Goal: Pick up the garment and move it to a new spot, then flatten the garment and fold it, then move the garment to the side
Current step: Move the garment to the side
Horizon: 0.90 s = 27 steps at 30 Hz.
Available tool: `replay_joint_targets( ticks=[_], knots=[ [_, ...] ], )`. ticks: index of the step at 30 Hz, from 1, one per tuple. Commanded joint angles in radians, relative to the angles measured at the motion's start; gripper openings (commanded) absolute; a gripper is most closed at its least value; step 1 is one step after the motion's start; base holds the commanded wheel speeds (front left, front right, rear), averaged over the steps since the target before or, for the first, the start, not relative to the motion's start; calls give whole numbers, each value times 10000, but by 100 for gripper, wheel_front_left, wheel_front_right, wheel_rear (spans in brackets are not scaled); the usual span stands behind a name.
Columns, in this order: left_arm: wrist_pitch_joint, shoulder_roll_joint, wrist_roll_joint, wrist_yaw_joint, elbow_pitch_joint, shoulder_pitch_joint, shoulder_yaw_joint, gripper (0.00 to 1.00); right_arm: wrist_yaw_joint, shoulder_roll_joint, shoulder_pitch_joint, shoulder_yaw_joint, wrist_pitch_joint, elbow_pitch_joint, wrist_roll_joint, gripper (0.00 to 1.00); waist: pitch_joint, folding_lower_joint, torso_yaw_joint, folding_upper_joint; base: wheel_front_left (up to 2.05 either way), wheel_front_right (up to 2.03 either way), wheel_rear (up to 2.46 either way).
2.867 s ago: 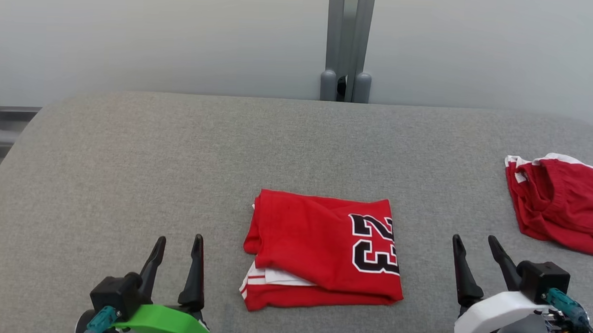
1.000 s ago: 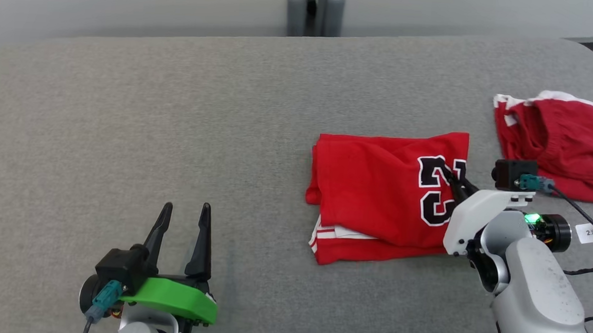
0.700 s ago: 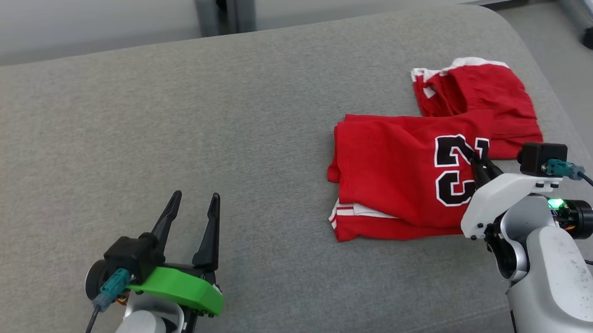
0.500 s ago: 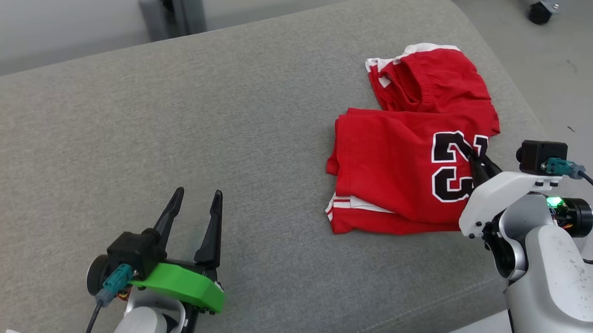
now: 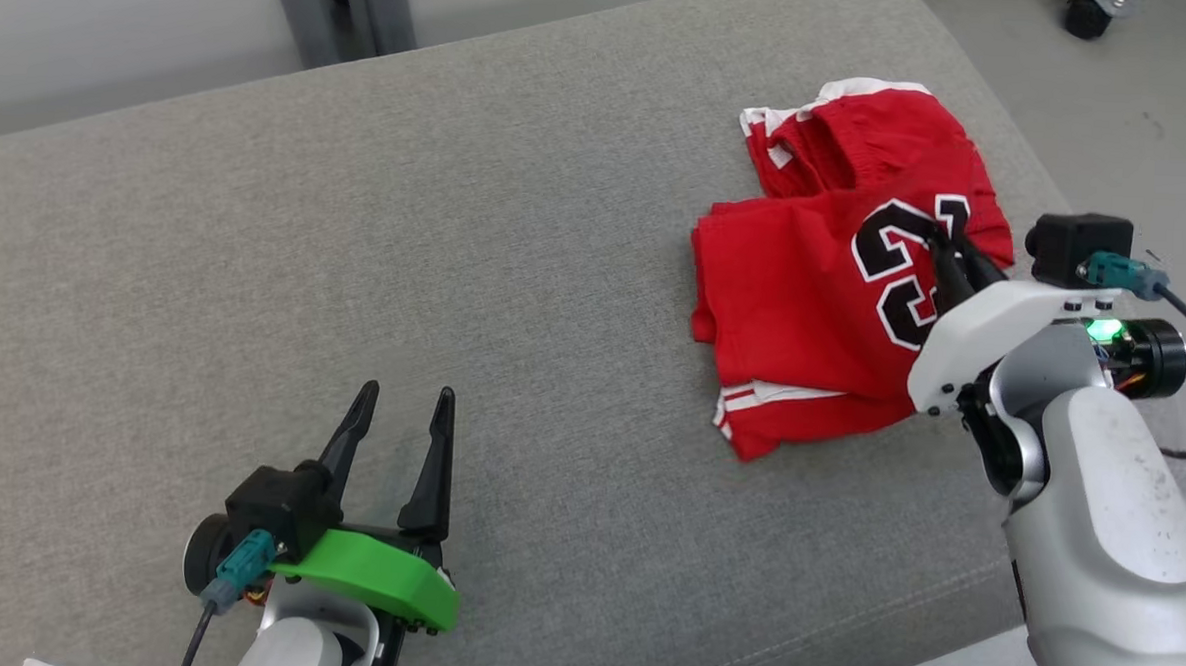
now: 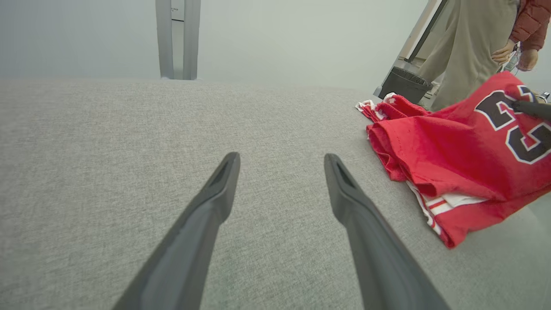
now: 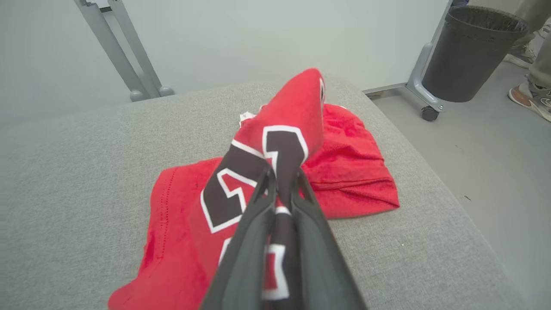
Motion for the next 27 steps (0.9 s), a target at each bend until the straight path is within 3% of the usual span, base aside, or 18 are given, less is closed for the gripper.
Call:
replay_joint_targets(
  ticks=[1, 12, 27],
  knots=[
    [-47, 2, -21, 4, 30, 111, 32, 100, -16, -81, -342, 66, 14, -5, -96, 0, -59, -1, 421, -1, 0, 0, 0],
    [-140, -142, -50, -48, 102, -133, 32, 100, -16, -655, -2215, 85, 359, 727, 46, 0, 143, -1, 1306, -1, 0, 0, 0],
    [-191, -91, 180, -111, -17, -555, -73, 100, -16, -2909, -3145, -1125, 667, 2144, -482, 0, 1034, -1, 2278, -1, 0, 0, 0]
  ],
)
